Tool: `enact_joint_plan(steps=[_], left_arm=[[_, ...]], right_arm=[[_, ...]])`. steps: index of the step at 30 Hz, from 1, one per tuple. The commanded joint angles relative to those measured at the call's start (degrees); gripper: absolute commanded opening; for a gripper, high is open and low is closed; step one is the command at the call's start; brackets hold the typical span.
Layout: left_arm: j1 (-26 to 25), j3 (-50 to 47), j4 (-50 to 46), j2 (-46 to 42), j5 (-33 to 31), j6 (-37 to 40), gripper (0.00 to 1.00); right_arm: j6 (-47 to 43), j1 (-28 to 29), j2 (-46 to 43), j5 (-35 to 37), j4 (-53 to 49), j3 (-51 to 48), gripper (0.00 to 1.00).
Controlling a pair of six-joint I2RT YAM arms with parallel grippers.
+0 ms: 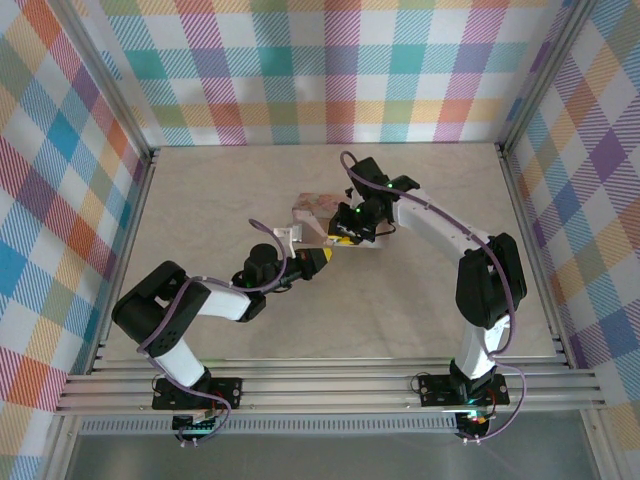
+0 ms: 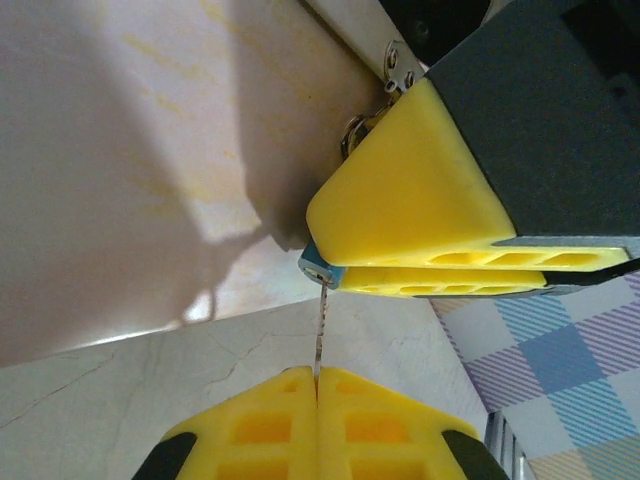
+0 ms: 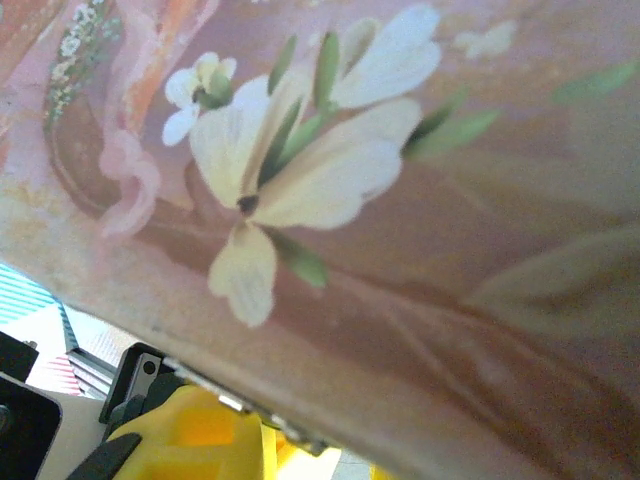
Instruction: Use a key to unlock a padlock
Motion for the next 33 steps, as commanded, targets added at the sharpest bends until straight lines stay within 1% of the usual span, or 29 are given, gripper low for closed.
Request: enact_joint_plan(steps=[1, 11, 16, 22, 33], left_arm=[[1.0, 0.3, 6.4, -0.3, 0.2, -0.4, 0.0], [1.5, 0.5, 7.8, 0.4, 1.2, -0.9, 0.0], [1.5, 1.8, 8.1, 2.4, 2.6, -1.7, 0.0], [1.4, 1.9, 10.5, 4.5, 2.6, -3.1, 0.0], [1.4, 4.2, 10.9, 6.7, 3.5, -4.1, 0.0]], right_arm=[[0.0, -0.4, -2.7, -1.9, 0.6, -0.8, 0.0], [0.4, -0.9, -2.9, -3.1, 1.0, -1.2, 0.0], [1.4, -0.9, -2.9, -4.0, 1.7, -1.2, 0.0], [2.1, -1.0, -2.6, -4.8, 2.0, -0.6, 0.0], [2.6, -1.0, -2.5, -5.7, 1.9, -0.3, 0.0]])
